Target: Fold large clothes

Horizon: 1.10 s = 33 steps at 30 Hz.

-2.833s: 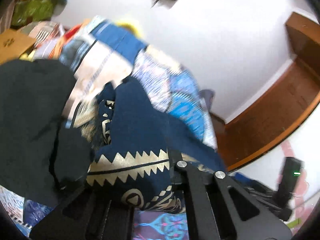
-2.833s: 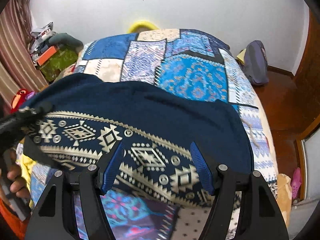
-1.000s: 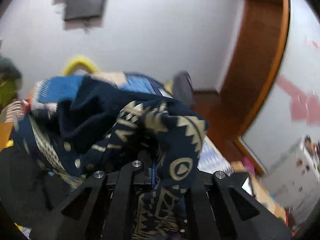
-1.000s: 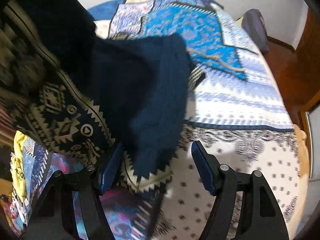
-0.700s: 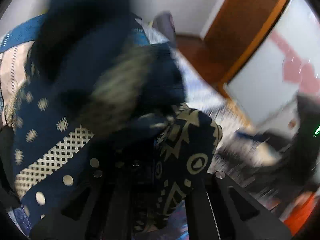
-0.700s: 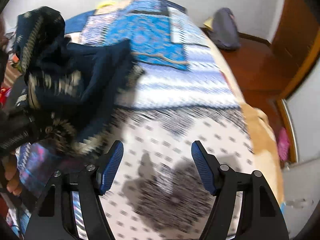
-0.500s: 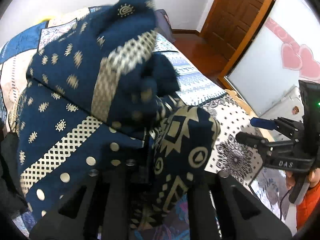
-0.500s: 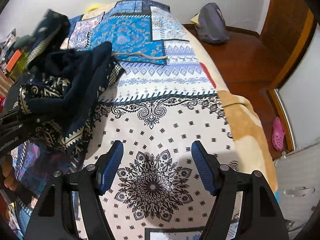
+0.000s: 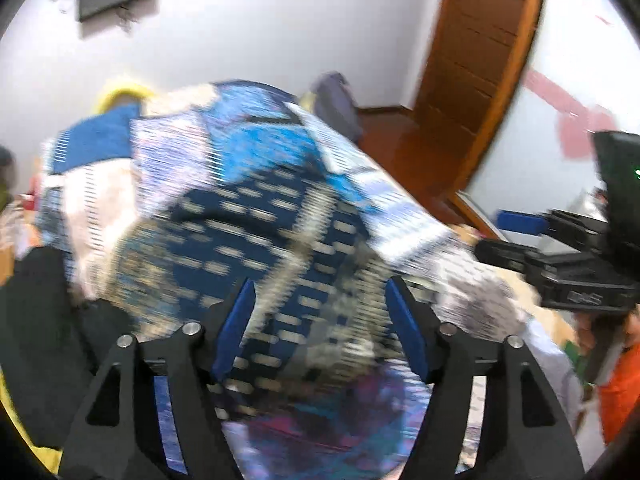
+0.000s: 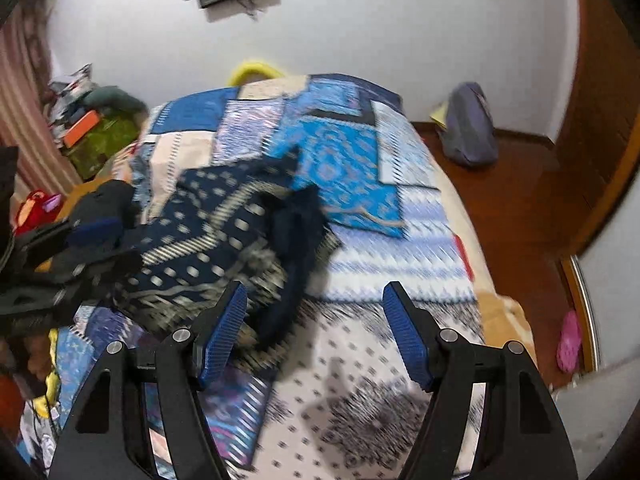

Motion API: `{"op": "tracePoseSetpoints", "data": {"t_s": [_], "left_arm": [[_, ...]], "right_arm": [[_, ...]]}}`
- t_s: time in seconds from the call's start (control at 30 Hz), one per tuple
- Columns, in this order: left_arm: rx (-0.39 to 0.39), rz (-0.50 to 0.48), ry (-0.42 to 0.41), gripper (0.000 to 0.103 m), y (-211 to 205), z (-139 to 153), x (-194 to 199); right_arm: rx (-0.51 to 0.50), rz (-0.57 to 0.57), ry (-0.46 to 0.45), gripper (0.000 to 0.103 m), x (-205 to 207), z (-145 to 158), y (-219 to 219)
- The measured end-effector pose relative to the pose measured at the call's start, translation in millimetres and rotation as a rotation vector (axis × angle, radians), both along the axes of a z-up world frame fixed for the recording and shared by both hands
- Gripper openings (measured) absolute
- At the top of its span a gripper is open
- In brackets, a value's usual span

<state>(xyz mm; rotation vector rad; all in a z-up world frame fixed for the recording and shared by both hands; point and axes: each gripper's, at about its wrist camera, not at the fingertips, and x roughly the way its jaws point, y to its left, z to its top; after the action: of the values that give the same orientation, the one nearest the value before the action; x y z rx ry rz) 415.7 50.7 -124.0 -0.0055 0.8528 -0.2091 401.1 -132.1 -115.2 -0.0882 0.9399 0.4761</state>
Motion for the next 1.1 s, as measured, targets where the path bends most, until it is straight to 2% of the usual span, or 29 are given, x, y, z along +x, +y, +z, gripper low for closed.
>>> {"op": "tracePoseSetpoints", "data": {"t_s": [0.07, 0.17, 0.23, 0.33, 0.4, 0.47, 0.53, 0.6, 0.7, 0.8, 0.87, 0.93, 1.1], "left_arm": [[0.031, 0.055, 0.002, 0.068, 20, -5, 16], [0.028, 0.121, 0.038, 0.068, 53, -16, 37], [0.006, 0.148, 0.071, 0.068, 71, -31, 50], [0.020, 0.197, 0.106, 0.068, 86, -51, 72], [0.014, 0.234, 0.118, 0.068, 93, -66, 93], [-0.036, 0.260, 0.134, 0.068, 103, -74, 107], [-0.066, 0.286, 0.140, 0.069, 111, -78, 122], [-0.079, 0.304, 0.139, 0.072, 117, -80, 134], [-0.033, 0.350, 0.104, 0.074, 121, -82, 150], [0.047, 0.413, 0.106, 0.073, 124, -82, 157], [0.043, 0.386, 0.105, 0.068, 124, -81, 153], [0.054, 0.359, 0.087, 0.068, 121, -72, 139], [0.002, 0.216, 0.102, 0.069, 103, -56, 94]], "right_arm": [[-0.006, 0.036, -0.004, 0.067, 5, -1, 18], [-0.027, 0.093, -0.016, 0.067, 11, -5, 42], [-0.056, 0.130, -0.009, 0.067, 20, -17, 60], [-0.084, 0.142, 0.036, 0.067, 32, -42, 73], [-0.107, 0.138, 0.074, 0.067, 37, -64, 74], [-0.134, 0.127, 0.104, 0.067, 39, -83, 71], [-0.112, 0.124, 0.141, 0.067, 39, -100, 61], [-0.070, 0.103, 0.159, 0.075, 40, -105, 49], [-0.003, 0.070, 0.187, 0.078, 39, -108, 33], [0.004, 0.064, 0.197, 0.078, 38, -107, 31], [-0.017, 0.065, 0.184, 0.078, 36, -100, 34], [-0.038, 0.070, 0.159, 0.078, 33, -90, 37], [-0.024, 0.078, 0.085, 0.078, 28, -67, 41]]}}
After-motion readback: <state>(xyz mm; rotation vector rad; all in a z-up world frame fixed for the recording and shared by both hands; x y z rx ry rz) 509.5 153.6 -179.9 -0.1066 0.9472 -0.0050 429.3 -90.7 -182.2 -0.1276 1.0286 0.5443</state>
